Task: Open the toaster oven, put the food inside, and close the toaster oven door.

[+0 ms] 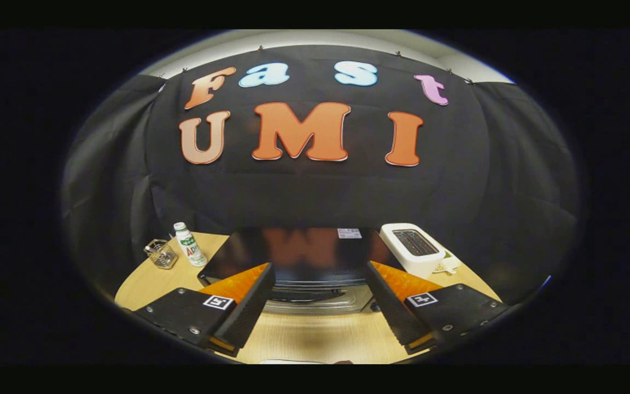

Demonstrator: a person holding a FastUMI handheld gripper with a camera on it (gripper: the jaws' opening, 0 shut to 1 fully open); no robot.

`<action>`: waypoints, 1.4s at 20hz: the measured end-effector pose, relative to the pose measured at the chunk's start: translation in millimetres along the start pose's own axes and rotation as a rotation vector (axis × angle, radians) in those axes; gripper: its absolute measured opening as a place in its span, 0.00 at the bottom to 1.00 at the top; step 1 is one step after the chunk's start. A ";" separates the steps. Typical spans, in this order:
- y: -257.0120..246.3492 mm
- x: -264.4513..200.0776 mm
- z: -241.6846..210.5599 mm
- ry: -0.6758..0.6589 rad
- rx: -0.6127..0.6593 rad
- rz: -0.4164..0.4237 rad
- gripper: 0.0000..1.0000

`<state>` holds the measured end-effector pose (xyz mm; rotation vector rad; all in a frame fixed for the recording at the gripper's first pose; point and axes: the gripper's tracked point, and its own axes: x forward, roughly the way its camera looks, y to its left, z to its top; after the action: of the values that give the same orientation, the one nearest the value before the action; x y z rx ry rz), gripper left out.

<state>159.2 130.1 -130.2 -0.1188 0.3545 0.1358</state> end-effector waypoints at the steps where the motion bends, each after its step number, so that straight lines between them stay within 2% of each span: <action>1: 1.7 9.4 -6.6 0.025 0.006 0.003 0.99; 5: 2.3 40.5 -29.9 0.112 0.009 -0.005 0.99; 10: 9.2 53.1 -43.3 0.154 0.002 0.004 0.99; 19: 26.1 35.0 -51.1 0.161 -0.002 0.061 0.99; 21: 23.8 31.2 -53.8 0.151 -0.025 0.050 0.99; 24: 23.6 25.2 -57.3 0.140 0.019 0.047 1.00; 28: 22.9 7.6 -68.2 0.133 0.009 0.046 0.99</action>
<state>139.8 144.0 -198.4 -0.1111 0.4909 0.1726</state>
